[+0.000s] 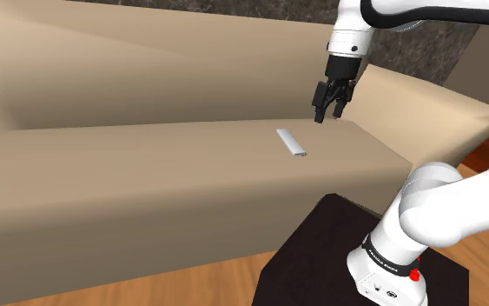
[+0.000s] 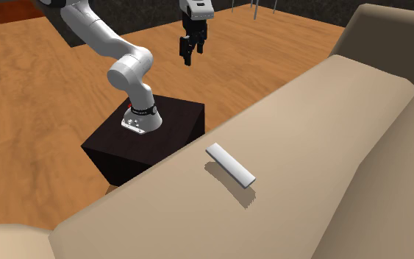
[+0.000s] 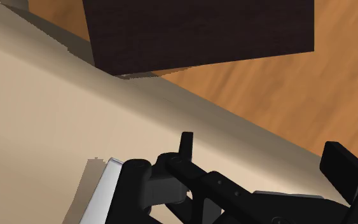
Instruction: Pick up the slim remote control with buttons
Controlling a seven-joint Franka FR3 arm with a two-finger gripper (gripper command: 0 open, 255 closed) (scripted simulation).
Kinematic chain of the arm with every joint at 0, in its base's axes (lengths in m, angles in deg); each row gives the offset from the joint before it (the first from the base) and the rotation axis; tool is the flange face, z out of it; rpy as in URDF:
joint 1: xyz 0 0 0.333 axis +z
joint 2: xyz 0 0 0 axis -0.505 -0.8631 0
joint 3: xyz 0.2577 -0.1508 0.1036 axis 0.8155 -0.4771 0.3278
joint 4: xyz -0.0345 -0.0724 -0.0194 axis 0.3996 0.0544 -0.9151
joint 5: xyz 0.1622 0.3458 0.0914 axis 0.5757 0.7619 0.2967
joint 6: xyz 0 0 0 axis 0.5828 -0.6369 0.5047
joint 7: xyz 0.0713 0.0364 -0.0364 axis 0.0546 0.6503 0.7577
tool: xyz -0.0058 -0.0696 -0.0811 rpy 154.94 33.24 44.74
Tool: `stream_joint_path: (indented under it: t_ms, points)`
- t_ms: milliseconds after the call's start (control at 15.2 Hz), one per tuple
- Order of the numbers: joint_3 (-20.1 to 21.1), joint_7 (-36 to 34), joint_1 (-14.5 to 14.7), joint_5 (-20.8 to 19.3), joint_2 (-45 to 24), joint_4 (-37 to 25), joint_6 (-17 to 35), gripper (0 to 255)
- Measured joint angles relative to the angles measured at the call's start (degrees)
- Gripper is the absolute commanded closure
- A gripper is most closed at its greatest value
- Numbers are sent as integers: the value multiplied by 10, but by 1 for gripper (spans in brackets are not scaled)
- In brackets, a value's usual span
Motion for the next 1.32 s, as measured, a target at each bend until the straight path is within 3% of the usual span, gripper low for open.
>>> stream_joint_path:
  t_ms: [132,594,1320]
  points:
    - [-2,1,-1,-2,-6,3,9,0]
    - [-33,19,-23,-32,-88,24,122,0]
    - [-90,50,-54,-56,-277,-7,301,0]
